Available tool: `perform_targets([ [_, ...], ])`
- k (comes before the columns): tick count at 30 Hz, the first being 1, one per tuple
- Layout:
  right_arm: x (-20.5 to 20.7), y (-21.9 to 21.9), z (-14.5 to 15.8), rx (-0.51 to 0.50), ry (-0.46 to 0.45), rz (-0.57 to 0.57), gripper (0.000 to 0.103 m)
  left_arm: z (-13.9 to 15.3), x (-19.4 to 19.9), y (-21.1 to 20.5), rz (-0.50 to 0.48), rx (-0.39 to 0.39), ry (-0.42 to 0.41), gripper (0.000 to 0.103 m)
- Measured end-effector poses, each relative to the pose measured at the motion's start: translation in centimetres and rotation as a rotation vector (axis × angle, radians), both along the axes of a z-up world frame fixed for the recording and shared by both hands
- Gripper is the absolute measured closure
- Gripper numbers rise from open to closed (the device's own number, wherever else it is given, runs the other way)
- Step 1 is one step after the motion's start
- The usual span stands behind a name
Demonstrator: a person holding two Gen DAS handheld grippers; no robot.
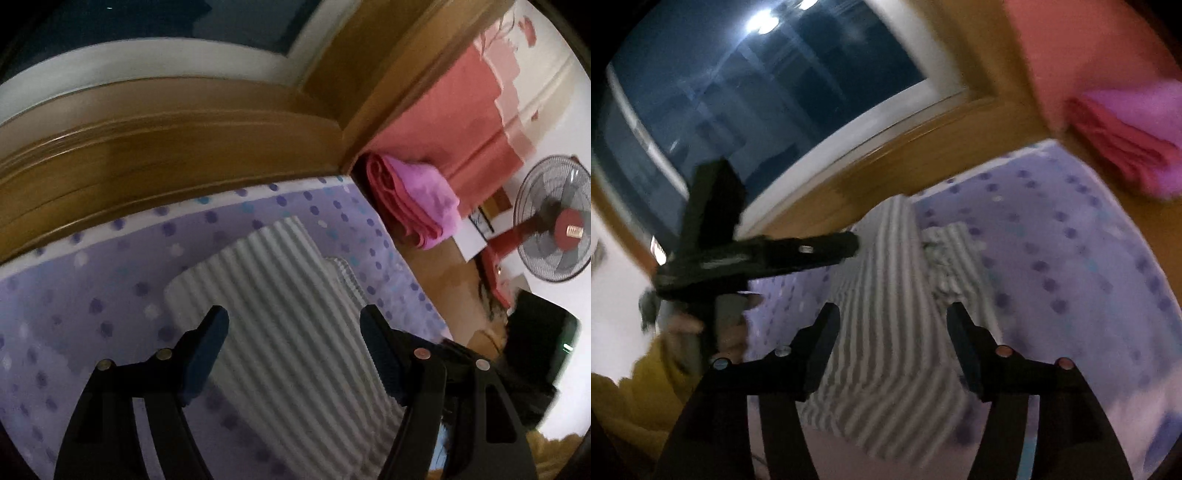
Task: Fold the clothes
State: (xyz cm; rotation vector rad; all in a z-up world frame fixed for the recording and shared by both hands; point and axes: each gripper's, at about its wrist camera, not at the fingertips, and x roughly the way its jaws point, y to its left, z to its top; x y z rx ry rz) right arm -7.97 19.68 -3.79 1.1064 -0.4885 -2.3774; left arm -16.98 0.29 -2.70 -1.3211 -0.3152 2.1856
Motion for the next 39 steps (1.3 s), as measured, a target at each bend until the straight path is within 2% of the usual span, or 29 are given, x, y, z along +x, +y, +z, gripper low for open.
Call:
perform_targets([
  [4, -2.2, -1.6, -1.8, 0.033, -0.036, 0.083, 0.042, -0.9, 2.8, -2.4, 0.08, 0.004, -0.032, 0.029],
  [8, -2.6, -1.3, -2.7, -0.032, -0.049, 0.129, 0.07, -2.4, 4.3, -2.8, 0.113, 0.01, -0.071, 0.029],
  [11, -2.3, -0.2, -2.1, -0.102, -0.044, 0.127, 0.076, -2.7, 5.1, -2.1, 0.104, 0.018, -0.078, 0.029],
  [16, -1.4, 1.9, -1.0, -0.122, -0.006, 0.078, 0.076, -1.9, 5.4, 0.1, 0.05, 0.014, -0.049, 0.029],
  [18, -2.0, 2.6, -1.9, -0.123, -0.044, 0.07, 0.076, -2.2, 5.3, 1.1, 0.026, 0.014, -0.058, 0.029],
  [19, -2.4, 2.9, -2.4, -0.118, -0.06, 0.063, 0.075, -2.7, 5.2, 1.6, 0.011, 0.003, -0.074, 0.029],
  [21, -3.0, 3.5, -3.6, -0.094, -0.078, 0.039, 0.062, -3.7, 5.2, 2.7, -0.014, -0.023, -0.105, 0.029],
  [24, -2.7, 4.6, -3.4, -0.111, -0.098, 0.005, 0.058, -3.3, 5.9, 3.3, -0.031, -0.045, -0.096, 0.029],
  [27, -0.8, 4.9, -0.9, -0.041, -0.018, -0.013, 0.058, -1.0, 6.2, 3.5, -0.042, -0.069, -0.013, 0.029],
  [29, 0.7, 4.4, 1.0, 0.021, 0.058, -0.003, 0.058, 1.1, 5.4, 4.3, -0.081, -0.078, 0.061, 0.029],
  [32, 2.8, 3.4, 3.5, 0.115, 0.167, 0.02, 0.058, 2.3, 2.9, 6.0, -0.137, -0.099, 0.108, 0.029],
  [34, 3.5, 1.2, 3.3, 0.182, 0.212, 0.05, 0.058, 1.9, 0.7, 7.8, -0.173, -0.112, 0.116, 0.029],
  [35, 3.6, 0.4, 2.7, 0.207, 0.217, 0.055, 0.058, 1.1, -0.6, 8.7, -0.191, -0.119, 0.093, 0.029],
  [38, 3.8, -0.8, 0.3, 0.273, 0.193, 0.035, 0.058, -2.3, -3.4, 10.9, -0.215, -0.176, 0.02, 0.029],
  [39, 3.9, -1.0, -0.6, 0.295, 0.182, 0.026, 0.058, -2.6, -3.5, 11.3, -0.216, -0.187, 0.032, 0.028],
])
